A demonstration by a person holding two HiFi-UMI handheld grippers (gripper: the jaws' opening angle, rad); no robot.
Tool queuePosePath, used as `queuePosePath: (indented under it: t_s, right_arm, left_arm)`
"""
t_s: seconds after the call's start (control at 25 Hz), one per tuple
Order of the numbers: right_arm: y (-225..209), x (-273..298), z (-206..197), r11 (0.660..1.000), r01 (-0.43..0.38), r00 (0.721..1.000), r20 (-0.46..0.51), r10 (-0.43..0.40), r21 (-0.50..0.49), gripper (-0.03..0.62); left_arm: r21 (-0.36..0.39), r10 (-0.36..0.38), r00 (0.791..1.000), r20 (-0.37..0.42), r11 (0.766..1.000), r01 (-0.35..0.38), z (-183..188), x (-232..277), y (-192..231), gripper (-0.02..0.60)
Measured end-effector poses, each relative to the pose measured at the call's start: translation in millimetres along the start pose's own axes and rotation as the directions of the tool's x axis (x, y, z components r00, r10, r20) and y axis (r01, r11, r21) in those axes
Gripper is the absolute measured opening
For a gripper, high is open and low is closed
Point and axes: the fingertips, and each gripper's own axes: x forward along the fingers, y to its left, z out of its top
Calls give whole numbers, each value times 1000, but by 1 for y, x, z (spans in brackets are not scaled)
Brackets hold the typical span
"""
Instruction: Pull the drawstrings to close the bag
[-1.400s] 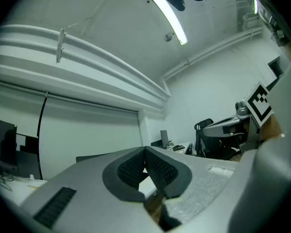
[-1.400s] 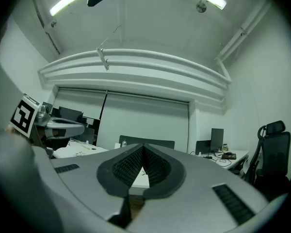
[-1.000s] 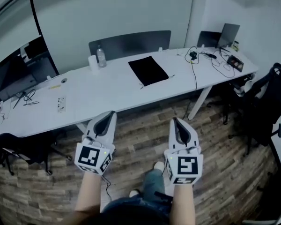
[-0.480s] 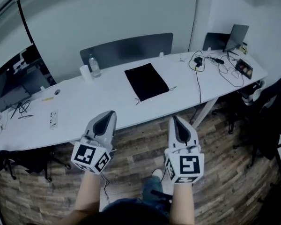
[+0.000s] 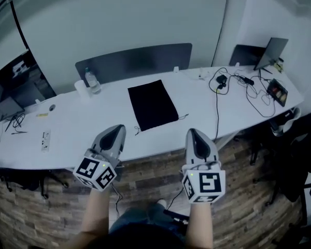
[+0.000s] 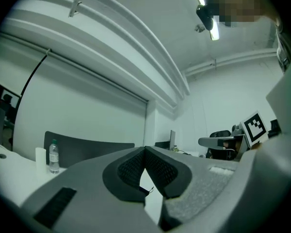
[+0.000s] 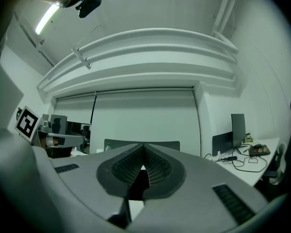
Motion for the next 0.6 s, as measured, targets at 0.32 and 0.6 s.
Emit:
queuePosePath:
  t_s: [0.32, 0.6]
  right_arm:
    - [-30, 38, -38, 996, -91, 993, -84, 89, -23, -5]
    - [-54, 73, -80, 992, -130, 977, -169, 128, 4, -5]
  left_arm:
    - [15, 129, 989, -78, 992, -128, -28, 33, 32, -2]
    - [-27, 90, 969, -231, 995, -99, -87, 57, 54, -2]
